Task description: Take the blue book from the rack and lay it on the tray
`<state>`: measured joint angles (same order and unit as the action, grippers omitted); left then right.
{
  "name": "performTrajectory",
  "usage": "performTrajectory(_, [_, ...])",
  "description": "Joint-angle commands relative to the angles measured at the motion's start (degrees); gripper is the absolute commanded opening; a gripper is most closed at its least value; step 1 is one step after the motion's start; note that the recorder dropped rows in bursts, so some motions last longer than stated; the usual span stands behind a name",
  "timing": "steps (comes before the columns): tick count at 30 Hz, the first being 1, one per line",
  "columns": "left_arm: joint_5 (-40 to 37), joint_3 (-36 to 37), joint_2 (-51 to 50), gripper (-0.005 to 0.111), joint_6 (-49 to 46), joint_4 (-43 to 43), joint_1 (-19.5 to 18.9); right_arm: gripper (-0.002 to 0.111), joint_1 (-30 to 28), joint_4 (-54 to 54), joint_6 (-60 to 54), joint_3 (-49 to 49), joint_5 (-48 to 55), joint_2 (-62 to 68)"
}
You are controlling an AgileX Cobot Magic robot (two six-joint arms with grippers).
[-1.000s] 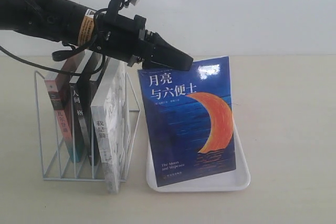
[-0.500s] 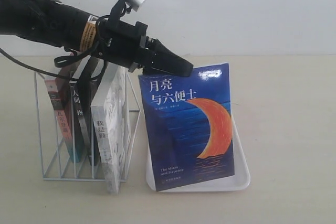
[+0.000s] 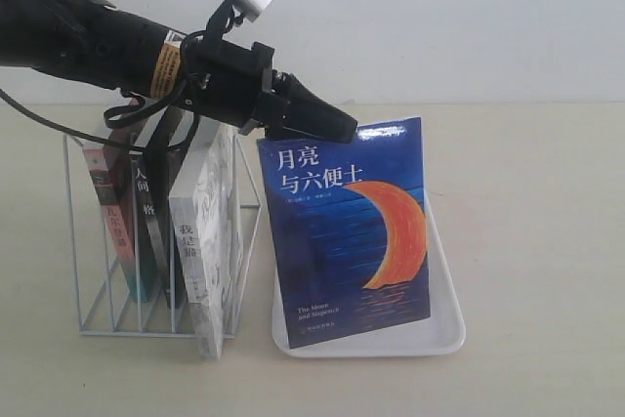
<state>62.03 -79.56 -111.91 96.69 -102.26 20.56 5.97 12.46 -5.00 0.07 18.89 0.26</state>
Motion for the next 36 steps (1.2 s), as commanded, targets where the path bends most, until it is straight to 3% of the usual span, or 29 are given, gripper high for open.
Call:
performTrajectory(1, [0.49, 0.1, 0.47, 0.005, 0.67, 2.31, 0.19, 0.0, -0.19, -0.15, 0.0, -0.07, -0.45, -0.26])
performTrajectory(10, [0.73, 0.1, 0.47, 0.005, 0.91, 2.31, 0.19, 0.0, -0.19, -0.15, 0.0, -0.07, -0.35, -0.26])
performTrajectory(19, [0.73, 0.1, 0.47, 0.044, 0.78, 2.31, 0.19, 0.0, -0.19, -0.15, 0.0, -0.07, -0.35, -0.26])
performTrajectory(36, [-1.49, -0.12, 2.87, 0.045, -3.19, 2.31, 0.19, 0.0, -0.19, -0.15, 0.0, -0.07, -0.35, -0.26])
